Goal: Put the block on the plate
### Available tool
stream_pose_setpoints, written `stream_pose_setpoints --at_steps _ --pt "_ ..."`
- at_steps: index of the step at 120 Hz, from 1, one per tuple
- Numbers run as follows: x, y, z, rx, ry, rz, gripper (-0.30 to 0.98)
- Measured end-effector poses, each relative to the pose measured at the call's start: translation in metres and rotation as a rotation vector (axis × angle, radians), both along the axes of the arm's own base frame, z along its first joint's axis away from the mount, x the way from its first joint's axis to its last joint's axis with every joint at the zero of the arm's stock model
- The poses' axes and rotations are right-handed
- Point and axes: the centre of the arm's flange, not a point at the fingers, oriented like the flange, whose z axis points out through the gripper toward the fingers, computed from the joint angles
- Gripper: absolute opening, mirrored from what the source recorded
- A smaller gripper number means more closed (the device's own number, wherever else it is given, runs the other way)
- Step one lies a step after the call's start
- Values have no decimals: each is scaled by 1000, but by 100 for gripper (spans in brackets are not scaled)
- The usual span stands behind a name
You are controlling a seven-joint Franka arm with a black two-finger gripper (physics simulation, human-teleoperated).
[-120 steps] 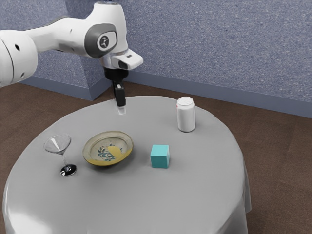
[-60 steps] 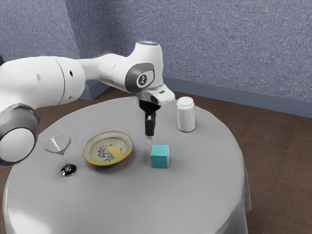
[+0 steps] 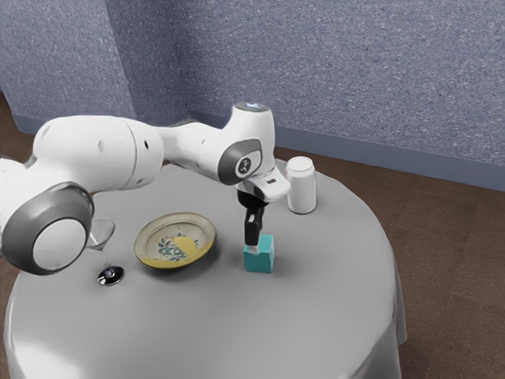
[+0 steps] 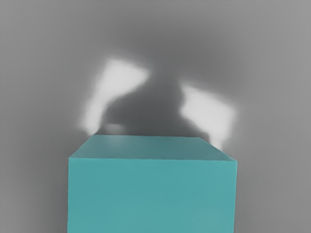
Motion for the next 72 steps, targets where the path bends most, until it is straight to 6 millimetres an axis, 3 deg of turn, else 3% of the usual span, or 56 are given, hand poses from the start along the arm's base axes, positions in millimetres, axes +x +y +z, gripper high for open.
stream_pose_setpoints --at_steps 49,64,72 --pt "2 0 -40 1 17 -23 68" --pt "3 1 -39 2 10 -27 40" --pt "3 2 -38 4 5 -29 37"
